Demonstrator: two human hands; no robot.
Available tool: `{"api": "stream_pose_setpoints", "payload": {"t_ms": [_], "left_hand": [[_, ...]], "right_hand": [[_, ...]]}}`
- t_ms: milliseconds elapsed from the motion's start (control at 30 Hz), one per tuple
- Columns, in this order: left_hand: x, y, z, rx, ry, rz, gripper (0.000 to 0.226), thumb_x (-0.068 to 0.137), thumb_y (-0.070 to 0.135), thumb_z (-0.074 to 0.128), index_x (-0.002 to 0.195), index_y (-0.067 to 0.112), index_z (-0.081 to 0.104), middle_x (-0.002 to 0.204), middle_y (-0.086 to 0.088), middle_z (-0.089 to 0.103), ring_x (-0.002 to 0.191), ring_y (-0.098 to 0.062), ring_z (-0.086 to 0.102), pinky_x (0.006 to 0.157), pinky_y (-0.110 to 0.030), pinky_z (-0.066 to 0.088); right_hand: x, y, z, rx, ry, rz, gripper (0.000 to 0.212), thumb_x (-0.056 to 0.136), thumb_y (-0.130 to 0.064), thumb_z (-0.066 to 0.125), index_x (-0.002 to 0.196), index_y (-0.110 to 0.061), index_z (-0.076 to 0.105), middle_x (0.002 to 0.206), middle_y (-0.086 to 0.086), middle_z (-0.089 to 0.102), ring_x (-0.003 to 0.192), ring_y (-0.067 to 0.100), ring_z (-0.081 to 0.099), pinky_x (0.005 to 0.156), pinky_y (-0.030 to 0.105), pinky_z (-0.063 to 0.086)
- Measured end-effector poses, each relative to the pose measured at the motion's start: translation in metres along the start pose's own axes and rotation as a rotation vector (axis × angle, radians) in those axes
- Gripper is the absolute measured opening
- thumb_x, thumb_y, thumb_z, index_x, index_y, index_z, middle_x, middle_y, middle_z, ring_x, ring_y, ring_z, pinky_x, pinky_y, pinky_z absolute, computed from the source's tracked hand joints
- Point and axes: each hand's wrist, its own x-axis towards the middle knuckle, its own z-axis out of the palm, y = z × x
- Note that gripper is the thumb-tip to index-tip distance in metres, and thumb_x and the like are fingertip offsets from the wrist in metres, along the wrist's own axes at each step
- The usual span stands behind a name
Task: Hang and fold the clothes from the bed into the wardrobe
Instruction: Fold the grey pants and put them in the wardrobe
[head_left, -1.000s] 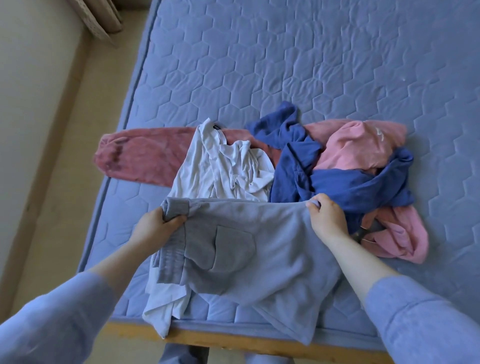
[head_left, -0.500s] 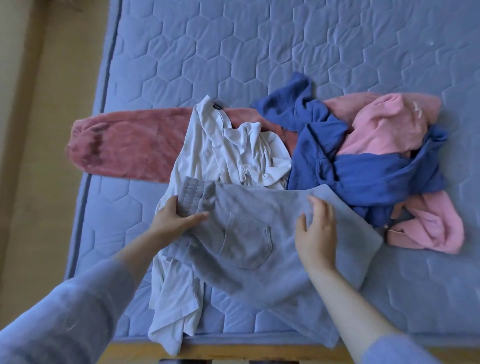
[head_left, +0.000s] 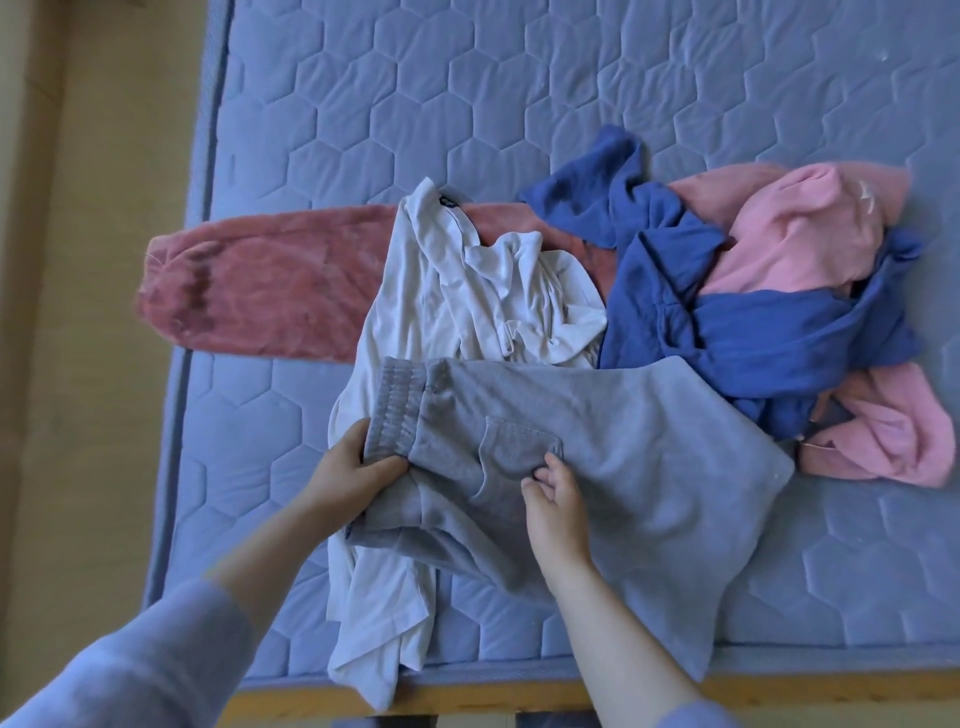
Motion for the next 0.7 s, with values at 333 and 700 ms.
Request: {"api": "stream_pose_setpoints", "payload": {"t_ms": [333,700], "left_hand": [[-0.048,0.027,0.013,0.006,-0.093,0.289,0.053,0.076,0.03,0.063,0.119,0.058,0.049,0.113,0.028,0.064,0.104,0.009,0.059,0.08,-0.009,0.046],[-0.074,0.084,0.089,0.31,-0.157,0.496,0.063,0.075,0.038,0.059,0.13,0.057,0.034,0.099,0.031,0.063,0.091,0.006,0.059,0.078,-0.015,0.047]], "right_hand": [[-0.005,-0.001,-0.01,0.446,-0.179,0.201,0.049,0.099,-0.011,0.049,0.147,-0.017,0.04,0.146,0.003,0.047,0.133,0.02,0.046,0.115,0.042,0.034],[-0.017,0.013,-0.121,0.642,-0.107,0.234,0.03,0.101,-0.018,0.048,0.13,-0.016,0.053,0.119,0.009,0.067,0.111,0.026,0.063,0.089,0.038,0.051]]}}
